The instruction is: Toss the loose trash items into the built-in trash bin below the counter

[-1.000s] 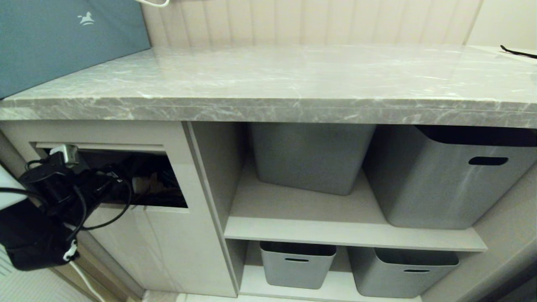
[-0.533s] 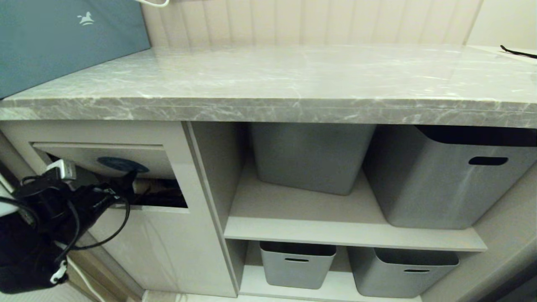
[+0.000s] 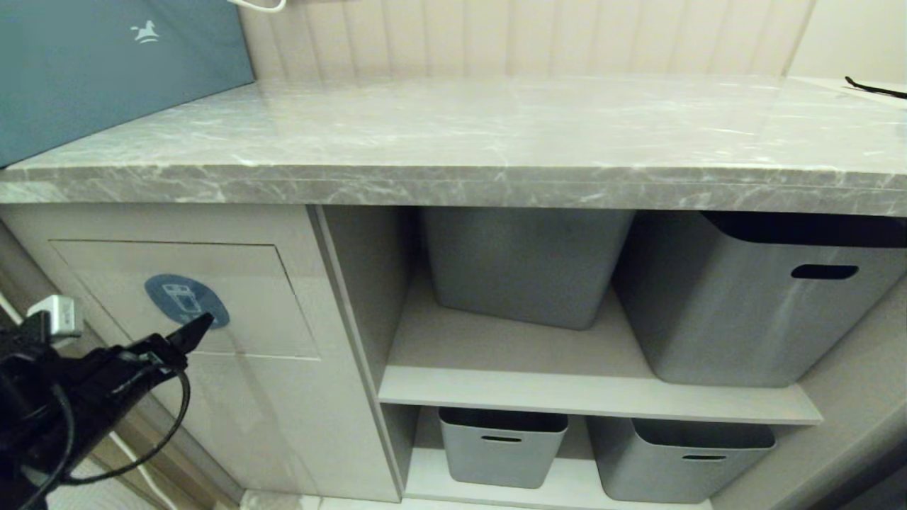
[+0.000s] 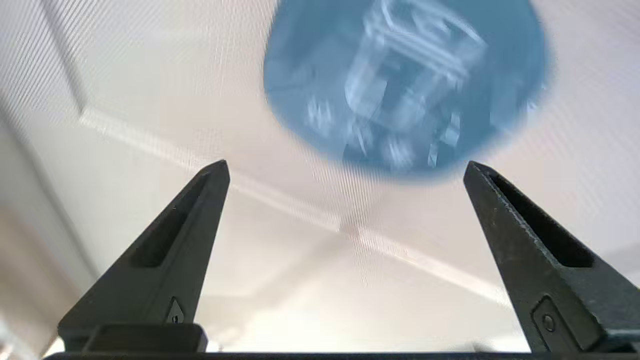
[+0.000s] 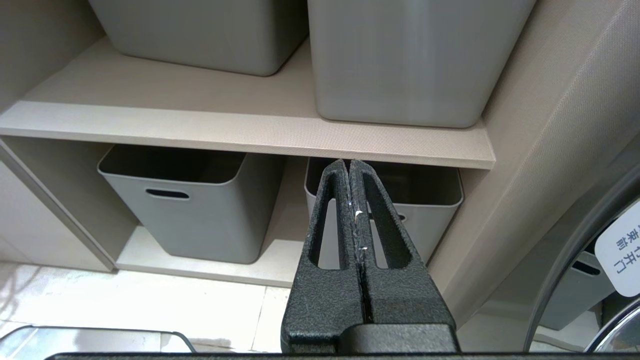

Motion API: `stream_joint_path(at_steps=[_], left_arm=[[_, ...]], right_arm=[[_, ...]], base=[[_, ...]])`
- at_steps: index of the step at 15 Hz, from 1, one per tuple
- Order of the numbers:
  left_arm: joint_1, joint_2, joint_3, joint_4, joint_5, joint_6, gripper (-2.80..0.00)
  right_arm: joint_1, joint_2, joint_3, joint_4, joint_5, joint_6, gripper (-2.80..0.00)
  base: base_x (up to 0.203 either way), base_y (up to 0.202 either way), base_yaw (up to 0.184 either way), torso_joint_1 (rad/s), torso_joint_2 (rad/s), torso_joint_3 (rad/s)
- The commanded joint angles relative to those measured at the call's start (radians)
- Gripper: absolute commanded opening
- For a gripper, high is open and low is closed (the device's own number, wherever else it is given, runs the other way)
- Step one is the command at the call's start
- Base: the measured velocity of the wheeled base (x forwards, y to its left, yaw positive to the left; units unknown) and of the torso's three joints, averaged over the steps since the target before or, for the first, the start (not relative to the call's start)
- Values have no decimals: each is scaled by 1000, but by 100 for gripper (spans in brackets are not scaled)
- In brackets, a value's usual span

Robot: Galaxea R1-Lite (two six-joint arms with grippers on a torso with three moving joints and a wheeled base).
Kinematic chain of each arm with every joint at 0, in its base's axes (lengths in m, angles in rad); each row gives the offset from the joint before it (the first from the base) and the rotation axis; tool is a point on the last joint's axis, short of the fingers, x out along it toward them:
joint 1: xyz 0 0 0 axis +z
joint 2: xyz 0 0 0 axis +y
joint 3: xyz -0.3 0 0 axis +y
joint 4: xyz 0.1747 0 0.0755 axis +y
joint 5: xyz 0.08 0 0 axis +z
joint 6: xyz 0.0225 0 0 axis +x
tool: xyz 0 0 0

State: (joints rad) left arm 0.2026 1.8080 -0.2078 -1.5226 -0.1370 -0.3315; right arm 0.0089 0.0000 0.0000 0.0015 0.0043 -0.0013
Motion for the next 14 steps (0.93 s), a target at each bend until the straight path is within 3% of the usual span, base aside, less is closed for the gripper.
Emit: stream_joint_path(at_steps=[1,3,6,7,11,14], left_arm=[[0,-118,114,-7,-3,-3,0],[0,-203,194,-7,-4,-3,0],[2,-376,204,13,-6,-6,0],[2,-446,204,47,-9,-2,-280],[2,-697,204,282,-29,41,-280],[-22,-830,205,432,-67,179,-280]], right_arm=[[0,-2,0,0,0,0,-280],[0,-2,0,0,0,0,-280],[0,-2,0,0,0,0,-280],[0,-2,0,0,0,0,-280],[0,-2,0,0,0,0,-280],[0,-2,0,0,0,0,-280]], base=[[0,0,0,0,0,0],[0,0,0,0,0,0],[0,0,0,0,0,0],[0,0,0,0,0,0],[0,0,0,0,0,0],[0,0,0,0,0,0]])
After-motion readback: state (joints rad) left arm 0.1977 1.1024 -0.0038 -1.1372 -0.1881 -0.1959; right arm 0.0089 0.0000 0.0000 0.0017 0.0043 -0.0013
